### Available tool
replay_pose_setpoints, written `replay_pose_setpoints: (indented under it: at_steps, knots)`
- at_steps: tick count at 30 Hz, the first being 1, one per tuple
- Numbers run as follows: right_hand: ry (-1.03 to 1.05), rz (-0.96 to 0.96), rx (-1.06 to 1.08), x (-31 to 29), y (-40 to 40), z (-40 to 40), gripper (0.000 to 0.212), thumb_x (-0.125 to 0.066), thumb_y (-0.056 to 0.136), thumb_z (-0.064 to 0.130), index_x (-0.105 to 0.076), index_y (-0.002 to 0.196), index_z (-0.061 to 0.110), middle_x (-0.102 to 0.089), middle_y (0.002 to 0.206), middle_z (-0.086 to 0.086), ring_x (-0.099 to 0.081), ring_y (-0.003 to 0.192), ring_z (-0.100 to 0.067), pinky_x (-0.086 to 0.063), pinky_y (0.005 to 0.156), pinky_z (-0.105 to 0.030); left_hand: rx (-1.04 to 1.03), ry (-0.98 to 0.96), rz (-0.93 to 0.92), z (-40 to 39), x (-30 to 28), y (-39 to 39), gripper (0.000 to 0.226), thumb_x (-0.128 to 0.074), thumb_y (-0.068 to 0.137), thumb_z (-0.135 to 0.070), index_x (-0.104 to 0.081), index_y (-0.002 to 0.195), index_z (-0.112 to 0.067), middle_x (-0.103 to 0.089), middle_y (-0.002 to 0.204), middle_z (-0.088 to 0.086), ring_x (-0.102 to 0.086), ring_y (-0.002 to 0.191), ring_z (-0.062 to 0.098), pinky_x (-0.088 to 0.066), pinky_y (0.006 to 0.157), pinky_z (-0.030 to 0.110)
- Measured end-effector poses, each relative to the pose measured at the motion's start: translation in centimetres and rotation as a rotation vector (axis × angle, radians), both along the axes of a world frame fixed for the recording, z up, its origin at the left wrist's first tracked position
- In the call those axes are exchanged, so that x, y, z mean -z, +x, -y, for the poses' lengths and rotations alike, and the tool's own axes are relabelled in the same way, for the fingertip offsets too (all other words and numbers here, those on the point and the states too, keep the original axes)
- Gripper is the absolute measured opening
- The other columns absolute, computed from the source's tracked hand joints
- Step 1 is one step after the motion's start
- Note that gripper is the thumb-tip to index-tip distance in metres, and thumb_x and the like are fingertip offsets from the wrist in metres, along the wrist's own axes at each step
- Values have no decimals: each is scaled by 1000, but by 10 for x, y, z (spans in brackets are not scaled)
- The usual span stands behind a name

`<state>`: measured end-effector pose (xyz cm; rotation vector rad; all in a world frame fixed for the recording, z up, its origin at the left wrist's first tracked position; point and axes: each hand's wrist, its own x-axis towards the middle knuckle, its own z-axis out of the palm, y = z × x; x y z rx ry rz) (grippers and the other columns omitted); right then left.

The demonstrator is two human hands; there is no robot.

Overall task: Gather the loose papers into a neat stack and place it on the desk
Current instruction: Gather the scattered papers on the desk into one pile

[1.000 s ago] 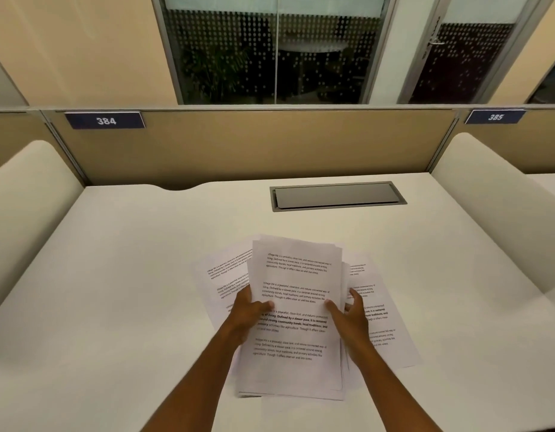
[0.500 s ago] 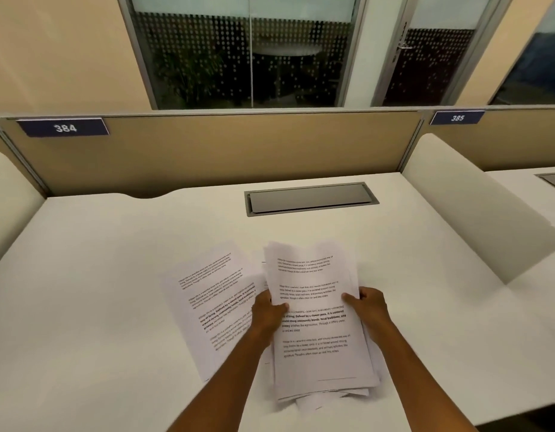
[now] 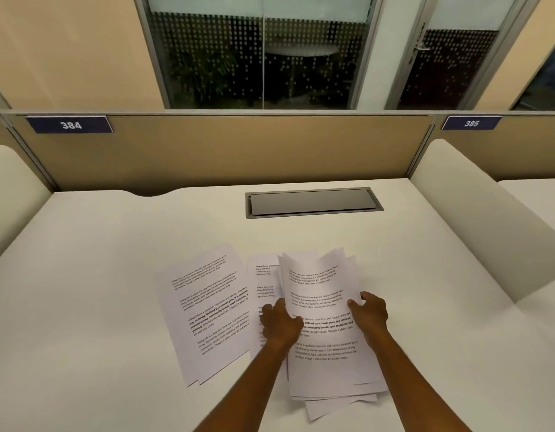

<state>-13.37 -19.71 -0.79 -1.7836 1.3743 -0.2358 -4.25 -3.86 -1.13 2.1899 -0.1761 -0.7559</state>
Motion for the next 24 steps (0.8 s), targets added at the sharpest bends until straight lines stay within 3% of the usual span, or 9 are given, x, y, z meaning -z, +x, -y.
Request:
replay_pose_setpoints:
  at_steps: [3, 8, 12, 16, 20, 24]
  knots:
    - [5, -104, -21, 1, 1, 3, 36, -59, 91, 24, -61, 123, 9, -60, 124, -16, -58, 112, -38, -51, 96, -51, -51, -71, -25, 5, 1, -2, 48, -68, 83, -18, -54, 128, -8, -55, 129, 15, -55, 118, 31, -52, 98, 46]
    - [-23, -292, -101, 7, 0, 4, 52, -54, 92, 41, -45, 137, 16, -42, 134, -19, -44, 123, -41, -44, 101, -49, -162, -89, -50, 13, -4, -3, 49, -70, 80, -23, -52, 124, -11, -45, 122, 13, -54, 111, 30, -55, 94, 45]
    - [6, -267, -142, 11, 1, 6, 61, -56, 89, 49, -39, 139, 17, -40, 131, -18, -50, 117, -40, -47, 99, -46, -208, -182, -105, 16, -1, 1, 50, -74, 78, -23, -52, 121, -13, -49, 123, 12, -56, 107, 27, -56, 87, 38]
    - [57, -168, -145, 11, 2, 7, 60, -59, 87, 49, -42, 135, 16, -43, 126, -17, -58, 104, -34, -49, 89, -38, -265, -284, -228, 19, 1, 1, 52, -77, 78, -23, -50, 121, -14, -55, 128, 14, -61, 111, 30, -57, 92, 46]
    - [108, -10, -143, 12, -2, 8, 54, -66, 85, 42, -48, 129, 16, -58, 122, -13, -60, 100, -27, -53, 87, -38, -181, -174, -114, 24, 1, -8, 55, -78, 74, -31, -50, 119, -17, -53, 125, 12, -57, 112, 29, -57, 90, 47]
    - [174, 120, -144, 8, -5, 8, 51, -68, 86, 33, -48, 131, 20, -63, 122, -5, -58, 94, -19, -49, 77, -28, -115, 112, -8, 25, 3, -11, 64, -71, 78, -34, -41, 133, -23, -41, 133, 12, -39, 128, 33, -43, 103, 52]
